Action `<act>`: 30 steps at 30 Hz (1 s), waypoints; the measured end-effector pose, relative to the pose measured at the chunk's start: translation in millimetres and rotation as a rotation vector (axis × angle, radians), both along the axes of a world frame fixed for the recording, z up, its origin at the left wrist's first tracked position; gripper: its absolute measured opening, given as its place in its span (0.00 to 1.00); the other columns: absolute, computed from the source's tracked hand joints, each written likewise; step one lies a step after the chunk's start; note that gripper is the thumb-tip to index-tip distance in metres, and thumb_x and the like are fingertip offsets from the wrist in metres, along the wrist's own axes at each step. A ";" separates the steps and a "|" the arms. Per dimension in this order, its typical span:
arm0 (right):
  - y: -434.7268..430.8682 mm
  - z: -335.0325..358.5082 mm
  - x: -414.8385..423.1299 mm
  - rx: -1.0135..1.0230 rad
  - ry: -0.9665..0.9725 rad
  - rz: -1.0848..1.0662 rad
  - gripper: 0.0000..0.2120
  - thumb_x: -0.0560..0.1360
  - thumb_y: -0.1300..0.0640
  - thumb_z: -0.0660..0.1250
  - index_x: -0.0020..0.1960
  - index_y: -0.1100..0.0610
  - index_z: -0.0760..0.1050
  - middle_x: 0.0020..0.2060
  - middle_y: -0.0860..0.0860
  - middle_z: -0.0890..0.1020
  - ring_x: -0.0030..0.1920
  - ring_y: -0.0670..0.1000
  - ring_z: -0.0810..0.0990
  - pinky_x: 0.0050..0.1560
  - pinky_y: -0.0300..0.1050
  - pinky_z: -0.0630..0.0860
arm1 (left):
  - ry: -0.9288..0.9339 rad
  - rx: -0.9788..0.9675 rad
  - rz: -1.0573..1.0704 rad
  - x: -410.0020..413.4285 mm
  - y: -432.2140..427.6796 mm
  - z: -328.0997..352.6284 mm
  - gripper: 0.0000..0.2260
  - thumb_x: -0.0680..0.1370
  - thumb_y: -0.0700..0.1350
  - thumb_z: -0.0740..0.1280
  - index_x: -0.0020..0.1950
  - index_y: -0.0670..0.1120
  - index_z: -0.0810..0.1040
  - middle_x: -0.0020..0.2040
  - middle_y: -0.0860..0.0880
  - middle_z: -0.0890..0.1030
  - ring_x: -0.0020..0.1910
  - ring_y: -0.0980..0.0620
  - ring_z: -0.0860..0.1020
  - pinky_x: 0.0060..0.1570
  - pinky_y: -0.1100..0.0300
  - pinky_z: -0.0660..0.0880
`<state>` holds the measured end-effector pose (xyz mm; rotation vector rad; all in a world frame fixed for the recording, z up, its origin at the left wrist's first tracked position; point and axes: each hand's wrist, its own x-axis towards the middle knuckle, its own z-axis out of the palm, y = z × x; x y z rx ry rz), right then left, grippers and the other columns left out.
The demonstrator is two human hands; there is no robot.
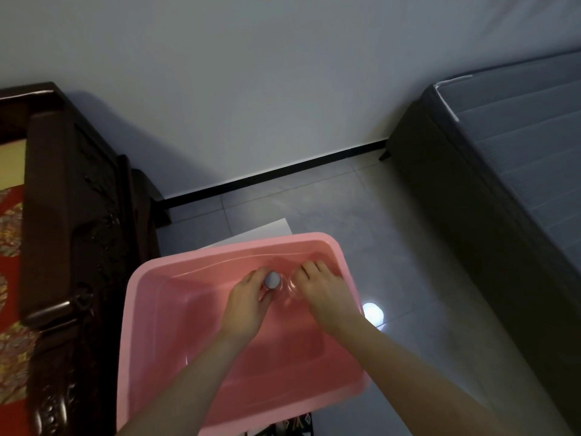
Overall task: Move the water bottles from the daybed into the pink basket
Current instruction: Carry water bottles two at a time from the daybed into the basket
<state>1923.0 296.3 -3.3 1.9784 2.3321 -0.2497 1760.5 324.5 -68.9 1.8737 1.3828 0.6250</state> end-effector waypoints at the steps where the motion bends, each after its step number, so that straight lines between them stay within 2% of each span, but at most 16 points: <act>1: 2.5 0.7 2.0 -0.028 0.035 -0.004 0.12 0.67 0.69 0.67 0.50 0.62 0.77 0.48 0.57 0.79 0.50 0.59 0.77 0.38 0.50 0.75 | -0.013 -0.004 0.004 0.7 0.6 -0.5 0.16 0.68 0.33 0.70 0.54 0.44 0.77 0.48 0.46 0.81 0.45 0.45 0.80 0.46 0.48 0.78; 2: 3.9 2.1 3.8 -0.065 0.083 -0.006 0.13 0.69 0.71 0.63 0.52 0.65 0.76 0.50 0.60 0.78 0.53 0.61 0.76 0.42 0.53 0.75 | -0.034 -0.005 0.008 1.3 0.9 -1.3 0.15 0.69 0.33 0.69 0.54 0.44 0.77 0.48 0.47 0.81 0.44 0.46 0.80 0.45 0.48 0.78; 4: 5.2 2.3 7.3 -0.068 0.134 -0.022 0.15 0.69 0.72 0.60 0.54 0.66 0.75 0.53 0.62 0.77 0.57 0.62 0.74 0.47 0.55 0.75 | -0.069 -0.003 0.013 2.8 1.4 -4.1 0.15 0.70 0.33 0.69 0.54 0.45 0.77 0.47 0.48 0.81 0.44 0.48 0.80 0.44 0.49 0.78; 7: 5.9 -4.4 8.4 -0.116 0.081 -0.022 0.17 0.72 0.70 0.58 0.59 0.63 0.71 0.58 0.59 0.73 0.62 0.59 0.69 0.53 0.54 0.74 | -0.075 -0.017 0.018 3.8 0.6 -7.4 0.16 0.69 0.33 0.69 0.55 0.46 0.76 0.49 0.49 0.81 0.45 0.49 0.80 0.46 0.50 0.78; 12: 8.0 2.7 11.7 -0.129 0.096 -0.041 0.15 0.76 0.62 0.58 0.62 0.60 0.71 0.61 0.55 0.73 0.65 0.56 0.67 0.57 0.51 0.72 | 0.015 -0.028 -0.060 -8.9 0.3 9.5 0.24 0.68 0.35 0.73 0.64 0.42 0.73 0.60 0.45 0.78 0.57 0.45 0.78 0.57 0.54 0.74; 16: 6.0 42.4 29.4 0.045 0.282 -0.220 0.18 0.74 0.56 0.64 0.62 0.58 0.72 0.61 0.52 0.74 0.63 0.55 0.70 0.53 0.51 0.74 | 0.027 -0.023 -0.018 -40.1 2.8 59.1 0.23 0.72 0.40 0.73 0.66 0.44 0.73 0.62 0.47 0.77 0.57 0.45 0.78 0.59 0.51 0.74; 18: 11.5 72.1 37.8 0.176 0.296 -0.223 0.20 0.72 0.57 0.68 0.63 0.60 0.73 0.60 0.56 0.76 0.62 0.59 0.73 0.54 0.53 0.75 | 0.009 0.042 0.086 -64.4 6.2 97.4 0.20 0.73 0.42 0.73 0.64 0.45 0.75 0.60 0.49 0.79 0.56 0.47 0.79 0.59 0.52 0.75; 21: 34.3 128.3 29.4 0.351 0.326 -0.176 0.24 0.72 0.55 0.71 0.65 0.64 0.73 0.61 0.61 0.76 0.63 0.64 0.72 0.61 0.59 0.72 | -0.010 0.186 0.295 -115.7 7.6 166.3 0.18 0.75 0.46 0.70 0.64 0.45 0.76 0.61 0.49 0.80 0.59 0.52 0.78 0.62 0.55 0.72; 25: 58.5 214.1 -29.1 0.543 0.395 -0.072 0.24 0.76 0.50 0.66 0.67 0.64 0.71 0.66 0.63 0.72 0.67 0.64 0.68 0.68 0.59 0.65 | -0.104 0.299 0.594 -203.1 -20.9 260.3 0.16 0.78 0.52 0.64 0.65 0.50 0.75 0.61 0.52 0.79 0.61 0.55 0.76 0.62 0.56 0.71; 30: 54.7 313.2 -159.2 0.628 0.527 0.189 0.26 0.79 0.46 0.58 0.71 0.60 0.67 0.71 0.60 0.68 0.71 0.60 0.63 0.71 0.58 0.61 | -0.022 0.473 0.863 -323.7 -102.1 362.1 0.19 0.79 0.54 0.60 0.69 0.50 0.72 0.66 0.51 0.75 0.66 0.54 0.72 0.65 0.55 0.67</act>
